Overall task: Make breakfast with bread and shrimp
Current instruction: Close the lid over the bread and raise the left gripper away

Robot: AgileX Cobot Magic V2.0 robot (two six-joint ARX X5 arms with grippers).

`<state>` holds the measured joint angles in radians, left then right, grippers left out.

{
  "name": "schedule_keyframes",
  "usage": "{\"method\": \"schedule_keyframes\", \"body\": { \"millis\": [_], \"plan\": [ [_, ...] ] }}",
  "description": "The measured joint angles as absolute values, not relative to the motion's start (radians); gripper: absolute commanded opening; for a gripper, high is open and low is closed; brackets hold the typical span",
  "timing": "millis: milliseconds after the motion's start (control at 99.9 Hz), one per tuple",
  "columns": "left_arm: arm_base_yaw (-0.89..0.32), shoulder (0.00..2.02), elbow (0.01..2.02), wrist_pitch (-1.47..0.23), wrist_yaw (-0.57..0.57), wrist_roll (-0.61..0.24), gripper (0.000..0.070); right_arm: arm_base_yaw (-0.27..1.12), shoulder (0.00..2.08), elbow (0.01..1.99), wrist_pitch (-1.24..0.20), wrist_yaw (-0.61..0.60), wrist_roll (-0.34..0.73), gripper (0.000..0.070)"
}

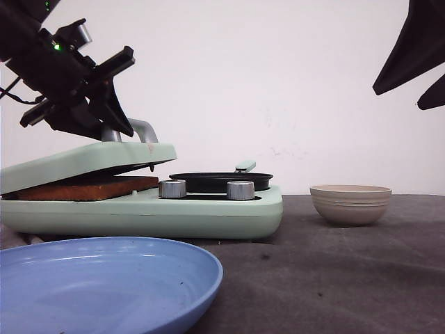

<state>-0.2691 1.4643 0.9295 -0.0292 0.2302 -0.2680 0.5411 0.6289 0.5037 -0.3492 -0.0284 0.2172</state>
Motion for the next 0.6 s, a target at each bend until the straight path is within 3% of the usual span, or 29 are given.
{"method": "schedule_keyframes", "body": {
  "millis": [240,380,441,541,601],
  "plan": [
    [-0.274,1.474,0.930,-0.028,0.227,-0.254,0.0009,0.541,0.629,0.504,-0.349,-0.028,0.217,0.0398],
    [-0.276,1.478,0.929,-0.029,0.227,-0.246,0.0053,0.541,0.629,0.504,-0.349,-0.028,0.217,0.0398],
    [-0.276,1.478,0.929,-0.029,0.227,-0.246,0.0141,0.541,0.629,0.504,-0.349,-0.028,0.217,0.0398],
    [-0.276,1.480,0.925,-0.043,0.225,-0.256,0.0367,0.541,0.629,0.504,-0.349,-0.028,0.217,0.0398],
    [-0.272,1.480,0.919,-0.056,0.220,-0.263,0.0416,0.541,0.629,0.504,-0.349,-0.028,0.217,0.0398]
  ]
}}
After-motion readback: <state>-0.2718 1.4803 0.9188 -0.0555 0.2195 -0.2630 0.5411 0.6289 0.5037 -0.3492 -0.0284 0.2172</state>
